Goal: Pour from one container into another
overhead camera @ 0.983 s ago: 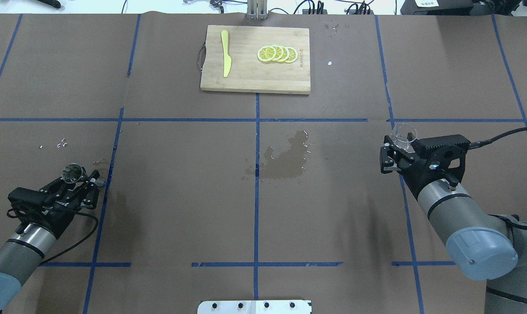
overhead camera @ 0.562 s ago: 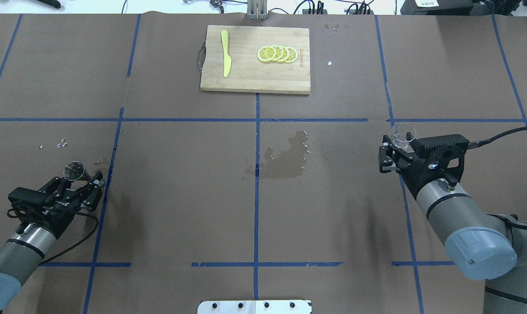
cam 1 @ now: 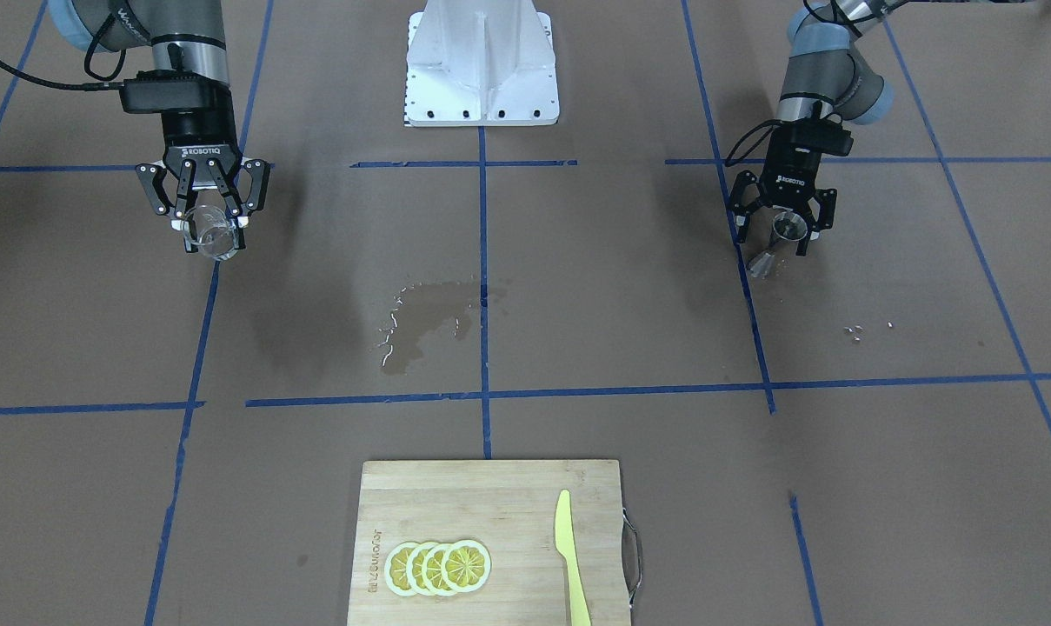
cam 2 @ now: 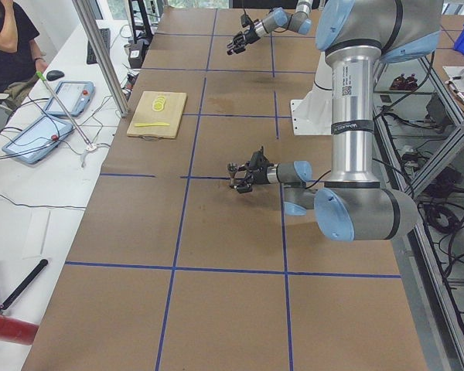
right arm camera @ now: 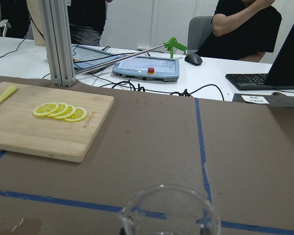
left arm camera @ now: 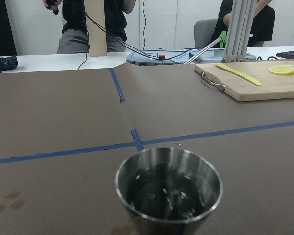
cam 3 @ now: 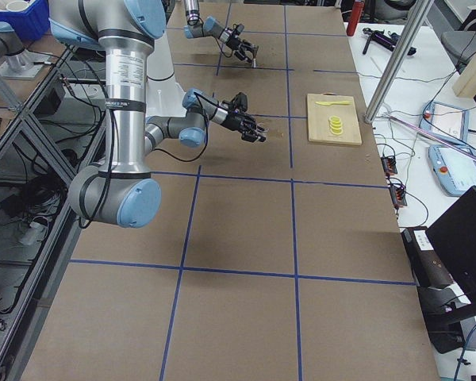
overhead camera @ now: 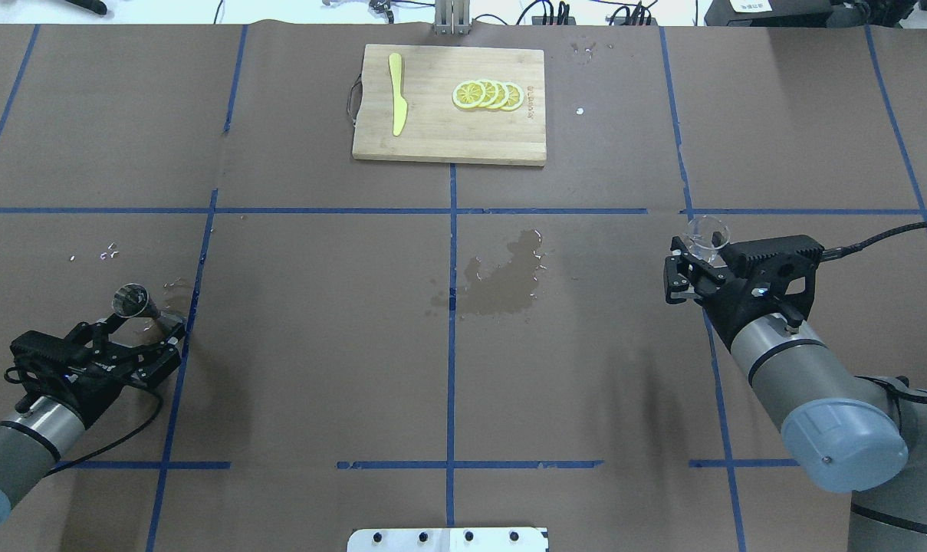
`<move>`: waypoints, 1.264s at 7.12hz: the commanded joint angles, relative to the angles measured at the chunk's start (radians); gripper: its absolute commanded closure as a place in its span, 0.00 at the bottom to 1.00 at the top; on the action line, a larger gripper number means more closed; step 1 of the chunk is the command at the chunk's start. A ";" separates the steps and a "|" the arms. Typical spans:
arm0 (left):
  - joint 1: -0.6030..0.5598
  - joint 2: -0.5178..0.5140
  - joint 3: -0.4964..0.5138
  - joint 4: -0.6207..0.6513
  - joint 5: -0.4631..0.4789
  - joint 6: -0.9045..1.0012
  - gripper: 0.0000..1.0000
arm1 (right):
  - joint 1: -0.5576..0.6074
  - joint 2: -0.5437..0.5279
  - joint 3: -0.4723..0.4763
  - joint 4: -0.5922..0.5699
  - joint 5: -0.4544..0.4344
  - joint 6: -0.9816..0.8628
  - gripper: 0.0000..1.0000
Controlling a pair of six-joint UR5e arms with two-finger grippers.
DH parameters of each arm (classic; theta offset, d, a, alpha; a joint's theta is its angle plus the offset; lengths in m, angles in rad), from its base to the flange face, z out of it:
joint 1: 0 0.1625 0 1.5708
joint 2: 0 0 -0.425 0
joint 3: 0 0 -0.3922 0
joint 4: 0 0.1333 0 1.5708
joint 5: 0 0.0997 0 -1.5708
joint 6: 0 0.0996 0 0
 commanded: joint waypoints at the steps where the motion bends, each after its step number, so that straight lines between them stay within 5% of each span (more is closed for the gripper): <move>1: -0.004 0.104 -0.094 0.000 -0.161 0.042 0.00 | 0.000 0.011 0.000 0.000 0.001 0.000 1.00; 6: -0.106 0.304 -0.150 -0.005 -0.513 0.252 0.00 | 0.000 -0.037 -0.087 0.009 -0.009 0.081 1.00; 8: -0.331 0.284 -0.115 0.001 -0.757 0.423 0.00 | 0.000 -0.124 -0.201 0.285 -0.021 0.081 1.00; 9: -0.475 0.234 -0.093 0.018 -0.883 0.492 0.00 | -0.002 -0.126 -0.243 0.332 -0.041 0.081 1.00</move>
